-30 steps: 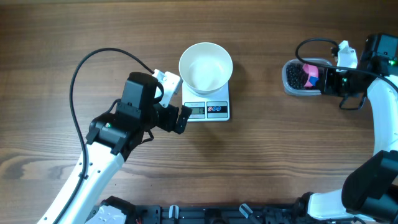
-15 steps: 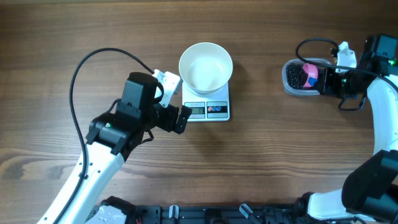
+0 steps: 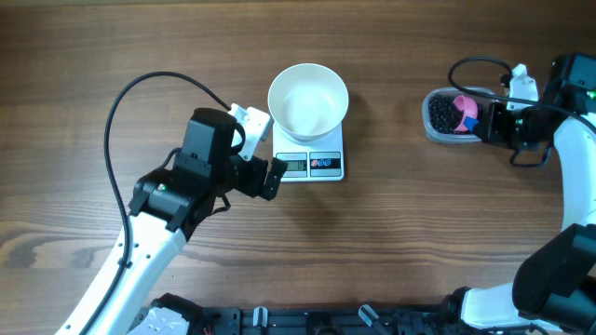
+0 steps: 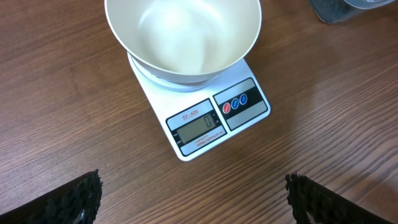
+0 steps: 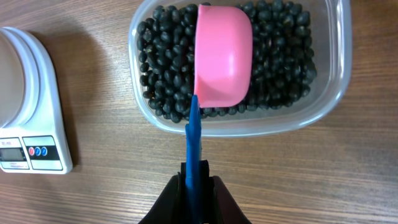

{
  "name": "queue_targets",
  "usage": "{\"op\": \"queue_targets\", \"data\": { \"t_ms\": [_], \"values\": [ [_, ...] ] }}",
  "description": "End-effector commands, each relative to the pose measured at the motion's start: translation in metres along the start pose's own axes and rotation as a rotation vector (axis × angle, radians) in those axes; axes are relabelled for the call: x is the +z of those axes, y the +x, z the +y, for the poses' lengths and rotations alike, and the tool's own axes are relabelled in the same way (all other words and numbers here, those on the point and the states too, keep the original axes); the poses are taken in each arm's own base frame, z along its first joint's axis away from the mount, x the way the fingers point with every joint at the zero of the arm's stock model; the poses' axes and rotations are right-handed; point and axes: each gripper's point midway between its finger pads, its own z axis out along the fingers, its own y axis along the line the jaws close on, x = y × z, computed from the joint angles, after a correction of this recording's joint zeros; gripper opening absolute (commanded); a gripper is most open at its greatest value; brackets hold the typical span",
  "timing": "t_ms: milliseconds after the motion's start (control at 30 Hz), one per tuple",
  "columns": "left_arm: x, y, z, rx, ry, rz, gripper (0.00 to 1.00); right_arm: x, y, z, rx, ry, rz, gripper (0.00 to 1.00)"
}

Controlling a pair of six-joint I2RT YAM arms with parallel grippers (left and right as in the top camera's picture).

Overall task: Scoop item into bowl and weigh 150g on scale
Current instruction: 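Drag the scoop through the beans with the right gripper to fill it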

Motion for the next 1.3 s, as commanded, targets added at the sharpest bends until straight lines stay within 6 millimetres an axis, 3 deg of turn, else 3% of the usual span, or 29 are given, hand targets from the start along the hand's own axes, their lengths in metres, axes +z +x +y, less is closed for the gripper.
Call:
{"op": "queue_targets", "data": {
  "t_ms": [0,667,1267],
  "values": [
    [0.002,0.002,-0.004,0.004,0.020,0.006,1.00,0.006,0.007,-0.002,0.041,-0.047,0.028,0.04],
    [0.002,0.002,-0.004,0.005,0.019,0.006,1.00,0.009,-0.002,0.009,0.072,-0.163,-0.004,0.04],
    [0.002,0.002,-0.004,0.005,0.019,0.006,1.00,0.014,-0.008,0.008,0.167,-0.176,-0.012,0.04]
  ]
}}
